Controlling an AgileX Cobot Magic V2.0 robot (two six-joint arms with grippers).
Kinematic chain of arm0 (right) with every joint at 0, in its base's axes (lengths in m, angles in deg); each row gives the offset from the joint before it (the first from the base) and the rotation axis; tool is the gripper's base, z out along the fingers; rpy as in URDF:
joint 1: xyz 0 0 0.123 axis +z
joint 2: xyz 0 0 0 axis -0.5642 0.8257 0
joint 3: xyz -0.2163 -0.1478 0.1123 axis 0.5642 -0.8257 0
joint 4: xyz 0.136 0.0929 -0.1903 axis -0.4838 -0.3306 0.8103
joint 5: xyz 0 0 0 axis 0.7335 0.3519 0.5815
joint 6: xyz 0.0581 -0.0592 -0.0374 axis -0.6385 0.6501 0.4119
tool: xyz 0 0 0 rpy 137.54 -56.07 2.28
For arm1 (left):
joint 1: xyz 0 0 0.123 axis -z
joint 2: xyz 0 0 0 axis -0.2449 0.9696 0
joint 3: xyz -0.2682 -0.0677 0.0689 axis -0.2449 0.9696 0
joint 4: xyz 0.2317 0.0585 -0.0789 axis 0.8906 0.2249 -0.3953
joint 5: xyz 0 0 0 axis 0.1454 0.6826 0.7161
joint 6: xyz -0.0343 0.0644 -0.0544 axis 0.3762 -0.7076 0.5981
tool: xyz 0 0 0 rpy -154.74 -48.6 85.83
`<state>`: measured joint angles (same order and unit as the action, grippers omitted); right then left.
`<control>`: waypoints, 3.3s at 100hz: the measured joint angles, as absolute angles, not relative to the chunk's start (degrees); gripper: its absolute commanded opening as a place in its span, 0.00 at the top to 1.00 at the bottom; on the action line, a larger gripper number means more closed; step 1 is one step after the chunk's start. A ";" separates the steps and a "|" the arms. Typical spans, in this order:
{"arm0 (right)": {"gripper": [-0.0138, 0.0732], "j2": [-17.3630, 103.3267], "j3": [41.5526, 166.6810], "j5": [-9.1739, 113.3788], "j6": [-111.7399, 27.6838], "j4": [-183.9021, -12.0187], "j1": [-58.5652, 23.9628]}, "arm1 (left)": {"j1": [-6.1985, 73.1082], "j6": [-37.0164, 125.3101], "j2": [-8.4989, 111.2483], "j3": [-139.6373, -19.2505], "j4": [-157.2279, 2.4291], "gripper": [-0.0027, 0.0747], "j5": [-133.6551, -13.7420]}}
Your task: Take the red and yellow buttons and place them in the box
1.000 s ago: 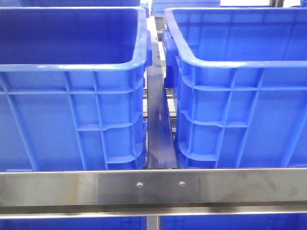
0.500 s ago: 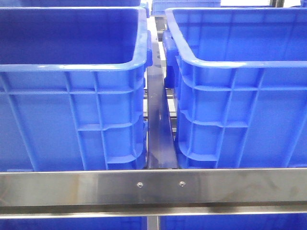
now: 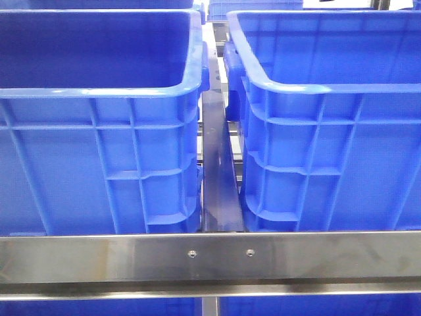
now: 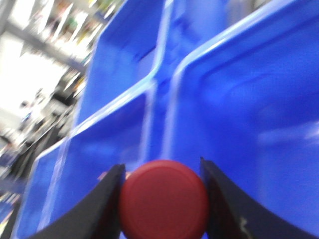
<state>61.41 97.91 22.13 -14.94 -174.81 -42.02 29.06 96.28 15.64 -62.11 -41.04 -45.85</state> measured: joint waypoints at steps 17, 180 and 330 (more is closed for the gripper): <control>0.79 63.66 98.01 29.76 -14.94 -176.72 -42.02 | 28.97 96.28 15.64 -62.11 -41.04 0.99 -45.88; 0.19 101.33 114.79 26.44 -28.85 -185.59 -45.94 | 28.97 96.28 15.64 -62.11 -41.04 0.99 -45.97; 0.15 65.36 98.92 36.77 -7.19 -167.36 -47.24 | 28.97 96.28 15.64 -62.11 -41.04 0.99 -46.08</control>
